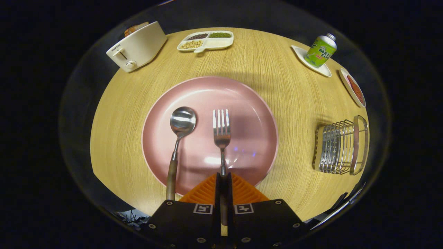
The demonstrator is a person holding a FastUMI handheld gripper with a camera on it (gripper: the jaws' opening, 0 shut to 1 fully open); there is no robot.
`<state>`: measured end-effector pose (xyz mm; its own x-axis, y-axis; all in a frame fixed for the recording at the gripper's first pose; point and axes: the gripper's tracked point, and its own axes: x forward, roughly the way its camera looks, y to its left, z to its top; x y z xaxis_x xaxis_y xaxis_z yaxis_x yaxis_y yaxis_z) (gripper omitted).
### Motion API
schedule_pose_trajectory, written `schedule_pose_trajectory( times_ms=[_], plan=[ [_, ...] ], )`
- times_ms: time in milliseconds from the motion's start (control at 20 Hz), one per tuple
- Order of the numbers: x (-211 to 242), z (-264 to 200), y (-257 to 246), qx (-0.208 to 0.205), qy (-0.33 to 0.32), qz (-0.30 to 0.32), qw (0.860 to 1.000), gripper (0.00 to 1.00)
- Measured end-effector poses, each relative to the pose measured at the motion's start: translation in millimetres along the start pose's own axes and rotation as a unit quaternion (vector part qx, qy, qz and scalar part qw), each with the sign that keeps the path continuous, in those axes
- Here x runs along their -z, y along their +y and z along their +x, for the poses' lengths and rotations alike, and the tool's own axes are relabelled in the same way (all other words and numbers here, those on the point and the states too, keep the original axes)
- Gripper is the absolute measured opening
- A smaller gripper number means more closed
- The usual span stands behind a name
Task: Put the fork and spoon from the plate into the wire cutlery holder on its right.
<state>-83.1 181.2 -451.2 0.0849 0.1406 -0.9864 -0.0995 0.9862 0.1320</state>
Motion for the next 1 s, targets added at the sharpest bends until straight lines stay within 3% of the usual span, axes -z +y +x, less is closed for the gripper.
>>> schedule_pose_trajectory(
  times_ms=[350, 800, 1000],
  plan=[
    [-20.8, -33.5, -1.5, -0.016, -0.065, 0.039, 0.997, 0.05],
    [-21.2, -128.2, -52.9, 0.031, -0.15, 0.117, 0.981, 0.05],
    [-13.4, -153.5, -93.7, 0.055, -0.154, 0.13, 0.978, 0.04]
  ],
)
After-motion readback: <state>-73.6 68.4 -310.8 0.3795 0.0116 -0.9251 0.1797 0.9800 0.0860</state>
